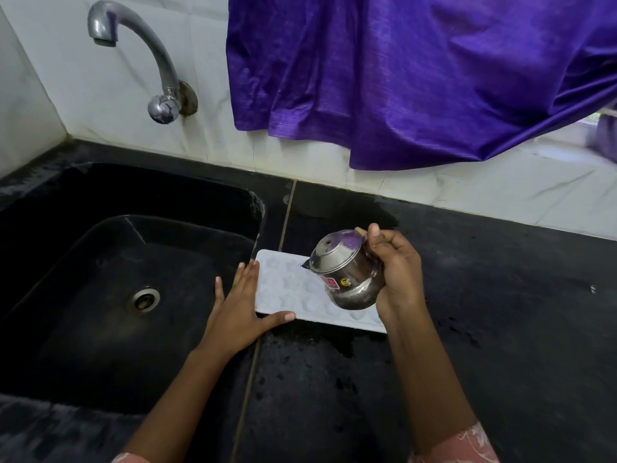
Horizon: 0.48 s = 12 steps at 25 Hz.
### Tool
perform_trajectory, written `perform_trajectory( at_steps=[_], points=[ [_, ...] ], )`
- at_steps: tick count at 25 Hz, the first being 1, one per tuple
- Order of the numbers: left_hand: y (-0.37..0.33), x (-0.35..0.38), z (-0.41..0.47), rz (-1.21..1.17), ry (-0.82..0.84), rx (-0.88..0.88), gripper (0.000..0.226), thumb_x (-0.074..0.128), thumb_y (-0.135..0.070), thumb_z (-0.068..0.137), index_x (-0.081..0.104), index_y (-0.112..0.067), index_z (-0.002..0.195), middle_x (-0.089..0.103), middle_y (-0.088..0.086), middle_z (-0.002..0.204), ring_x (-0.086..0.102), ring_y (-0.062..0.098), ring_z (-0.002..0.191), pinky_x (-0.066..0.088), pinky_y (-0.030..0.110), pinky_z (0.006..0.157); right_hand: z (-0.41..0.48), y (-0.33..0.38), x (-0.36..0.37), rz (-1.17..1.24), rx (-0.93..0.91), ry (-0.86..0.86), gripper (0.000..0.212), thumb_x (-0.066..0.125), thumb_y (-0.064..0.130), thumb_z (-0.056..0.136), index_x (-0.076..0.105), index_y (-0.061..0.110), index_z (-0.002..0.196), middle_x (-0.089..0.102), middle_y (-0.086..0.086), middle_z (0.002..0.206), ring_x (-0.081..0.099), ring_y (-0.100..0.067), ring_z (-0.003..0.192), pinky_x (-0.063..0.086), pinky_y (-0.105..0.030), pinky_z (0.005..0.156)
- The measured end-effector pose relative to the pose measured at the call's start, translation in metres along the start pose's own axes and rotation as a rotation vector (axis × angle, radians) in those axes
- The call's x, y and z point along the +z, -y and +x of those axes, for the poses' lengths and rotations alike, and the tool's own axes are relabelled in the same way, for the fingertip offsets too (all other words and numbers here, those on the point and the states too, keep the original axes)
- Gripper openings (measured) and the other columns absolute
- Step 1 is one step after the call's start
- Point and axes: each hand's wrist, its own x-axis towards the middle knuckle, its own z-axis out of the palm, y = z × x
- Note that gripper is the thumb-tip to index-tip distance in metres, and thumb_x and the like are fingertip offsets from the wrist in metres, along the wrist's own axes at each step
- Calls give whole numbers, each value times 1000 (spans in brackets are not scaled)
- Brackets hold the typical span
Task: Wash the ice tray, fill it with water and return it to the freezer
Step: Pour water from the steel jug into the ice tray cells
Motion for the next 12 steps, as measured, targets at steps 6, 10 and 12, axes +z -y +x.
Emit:
perform_trajectory(
  at_steps=[6, 10, 12],
  points=[
    [-1, -1, 0, -12, 1, -5, 136, 18, -100, 42, -4, -19, 149, -2, -6, 158, -15, -2, 138, -19, 39, 110, 0, 4, 1, -36, -21, 2, 15, 60, 12, 87, 58, 7, 73, 70, -7, 86, 68, -9, 73, 57, -24, 69],
    [-1, -1, -1, -8, -2, -3, 136, 17, -100, 42, -4, -19, 149, -2, -6, 158, -14, -1, 138, -19, 38, 109, 0, 7, 3, -32, -29, 1, 14, 60, 12, 87, 58, 8, 73, 70, -5, 84, 68, -9, 73, 57, -24, 69],
    [-1, -1, -1, -7, -2, -2, 136, 17, -100, 42, -3, -18, 149, -1, -5, 158, -14, -1, 138, -19, 38, 109, 1, 8, 3, -26, -35, 4, 14, 60, 12, 86, 59, 7, 74, 70, -6, 84, 68, -11, 74, 57, -25, 71]
  ],
)
